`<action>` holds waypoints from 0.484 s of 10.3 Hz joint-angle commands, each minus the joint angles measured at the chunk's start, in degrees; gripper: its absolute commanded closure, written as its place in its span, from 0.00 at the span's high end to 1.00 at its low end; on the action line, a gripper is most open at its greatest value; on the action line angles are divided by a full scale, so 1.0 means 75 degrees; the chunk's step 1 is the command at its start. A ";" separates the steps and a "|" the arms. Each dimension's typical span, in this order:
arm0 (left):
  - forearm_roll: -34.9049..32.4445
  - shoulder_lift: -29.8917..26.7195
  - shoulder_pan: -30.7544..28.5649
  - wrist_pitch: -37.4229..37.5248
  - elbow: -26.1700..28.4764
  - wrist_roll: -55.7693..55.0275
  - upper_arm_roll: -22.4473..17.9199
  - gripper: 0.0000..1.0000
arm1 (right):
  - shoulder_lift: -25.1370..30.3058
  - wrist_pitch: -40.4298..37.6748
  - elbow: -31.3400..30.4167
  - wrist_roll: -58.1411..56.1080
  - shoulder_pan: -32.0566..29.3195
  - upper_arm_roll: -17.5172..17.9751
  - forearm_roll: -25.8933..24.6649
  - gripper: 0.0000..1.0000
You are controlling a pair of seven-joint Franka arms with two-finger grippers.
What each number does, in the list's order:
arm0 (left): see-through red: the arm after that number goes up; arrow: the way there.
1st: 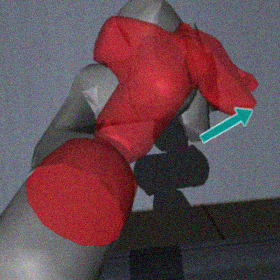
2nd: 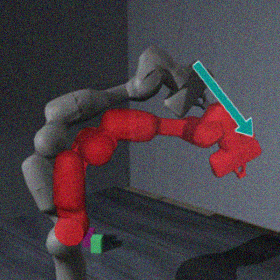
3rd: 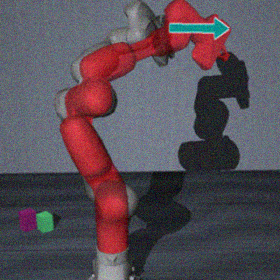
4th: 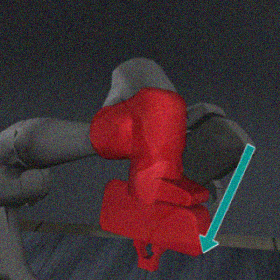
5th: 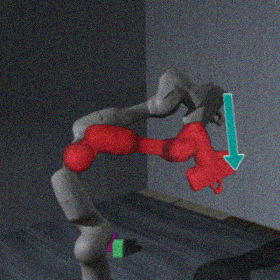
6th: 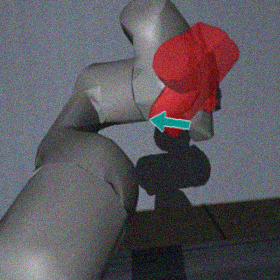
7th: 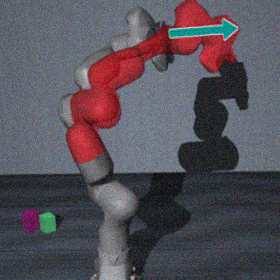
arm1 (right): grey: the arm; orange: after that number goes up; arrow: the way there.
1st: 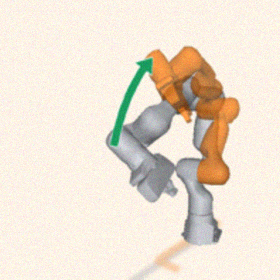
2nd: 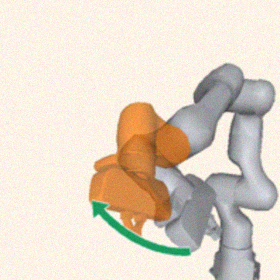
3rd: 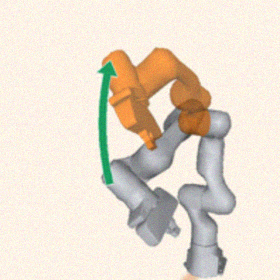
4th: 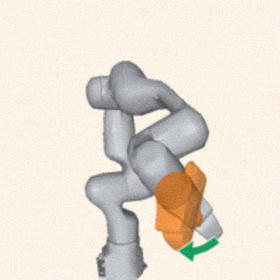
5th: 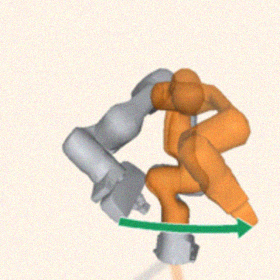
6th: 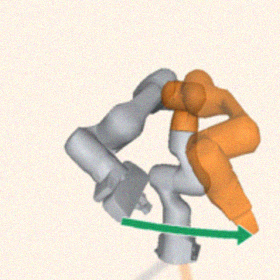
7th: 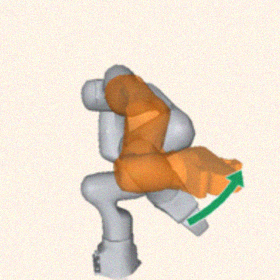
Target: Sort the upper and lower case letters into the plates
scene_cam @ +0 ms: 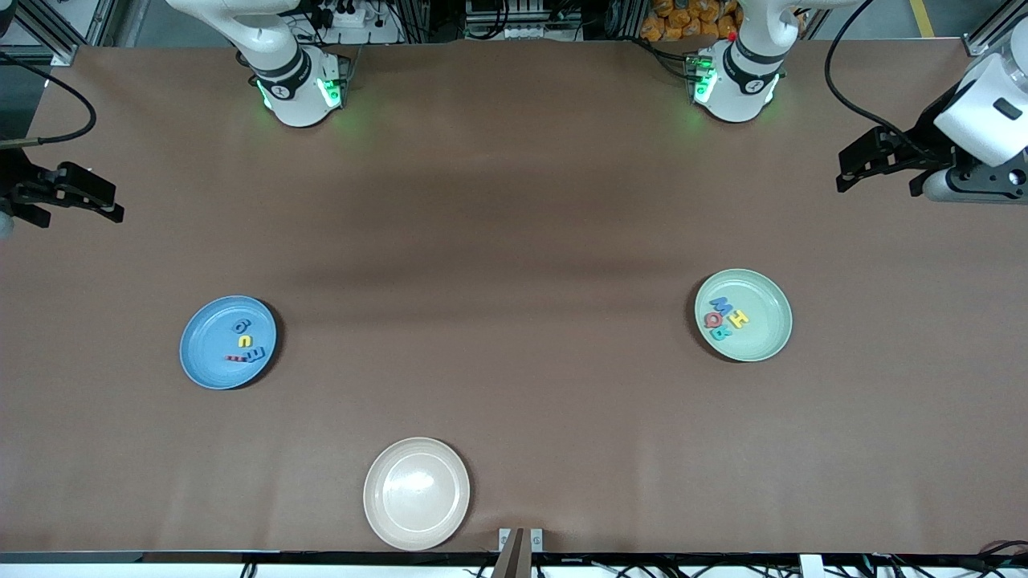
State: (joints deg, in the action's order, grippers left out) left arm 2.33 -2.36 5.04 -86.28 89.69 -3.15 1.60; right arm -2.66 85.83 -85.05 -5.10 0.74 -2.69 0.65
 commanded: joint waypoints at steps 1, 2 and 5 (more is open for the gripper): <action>-0.0251 -0.0247 -0.0098 -0.0121 0.0193 0.0302 -0.0026 1.00 | -0.0020 -0.0007 0.0032 0.0059 -0.0134 0.0100 -0.0005 1.00; -0.0367 -0.0248 -0.0098 -0.0133 0.0158 0.0302 -0.0014 1.00 | -0.0020 0.0005 0.0032 0.0059 -0.0134 0.0100 -0.0005 1.00; -0.0380 -0.0213 -0.0110 -0.0215 0.0134 0.0291 -0.0026 1.00 | -0.0020 0.0005 0.0032 0.0059 -0.0134 0.0100 -0.0005 1.00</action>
State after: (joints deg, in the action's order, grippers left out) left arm 0.75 -2.95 4.35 -87.10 89.74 -2.25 1.43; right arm -2.74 85.84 -85.05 -5.10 0.74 -2.69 0.65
